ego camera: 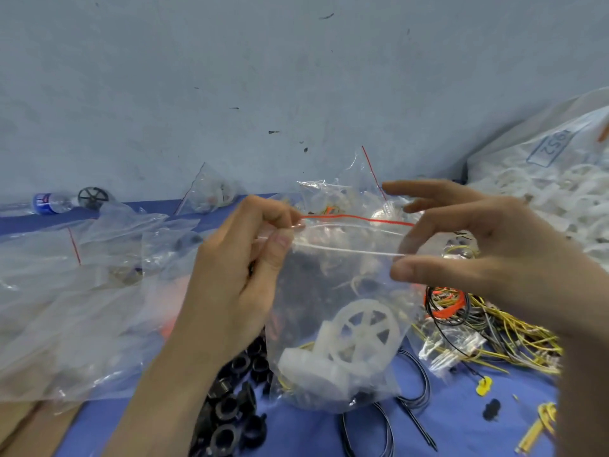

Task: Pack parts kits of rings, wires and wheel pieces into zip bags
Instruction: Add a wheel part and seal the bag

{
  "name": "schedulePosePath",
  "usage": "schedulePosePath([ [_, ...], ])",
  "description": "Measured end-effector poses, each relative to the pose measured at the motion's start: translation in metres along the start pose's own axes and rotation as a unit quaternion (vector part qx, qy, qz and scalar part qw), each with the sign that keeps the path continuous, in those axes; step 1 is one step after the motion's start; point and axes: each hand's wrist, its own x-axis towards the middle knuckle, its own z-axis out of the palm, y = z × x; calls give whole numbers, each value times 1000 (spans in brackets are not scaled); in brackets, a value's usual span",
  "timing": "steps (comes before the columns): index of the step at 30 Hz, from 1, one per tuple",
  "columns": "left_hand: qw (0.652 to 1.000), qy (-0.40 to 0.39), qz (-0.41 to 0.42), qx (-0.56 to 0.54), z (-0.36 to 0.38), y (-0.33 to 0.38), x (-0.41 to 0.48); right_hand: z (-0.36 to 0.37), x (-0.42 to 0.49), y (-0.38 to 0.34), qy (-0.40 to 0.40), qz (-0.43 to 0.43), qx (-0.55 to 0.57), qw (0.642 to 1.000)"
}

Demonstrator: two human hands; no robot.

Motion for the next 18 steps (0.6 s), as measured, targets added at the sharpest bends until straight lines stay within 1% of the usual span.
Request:
schedulePosePath([
  [2,1000,5,-12,-2,-7,-5,2,1,2,4,0,13,23,1000],
  [5,996,-16,-79,-35,-16,-11,4,-1,3,11,33,30,66,997],
  [7,994,-19,-101,-35,-21,-13,4,-3,1,17,32,28,75,996],
  [10,993,7,-115,-36,-24,-14,4,-5,0,22,30,37,99,994],
  [13,990,28,-128,-45,-26,-14,5,-7,0,25,52,41,119,991],
  [18,990,13,-123,-68,-32,-13,5,-9,1,29,46,40,148,987],
])
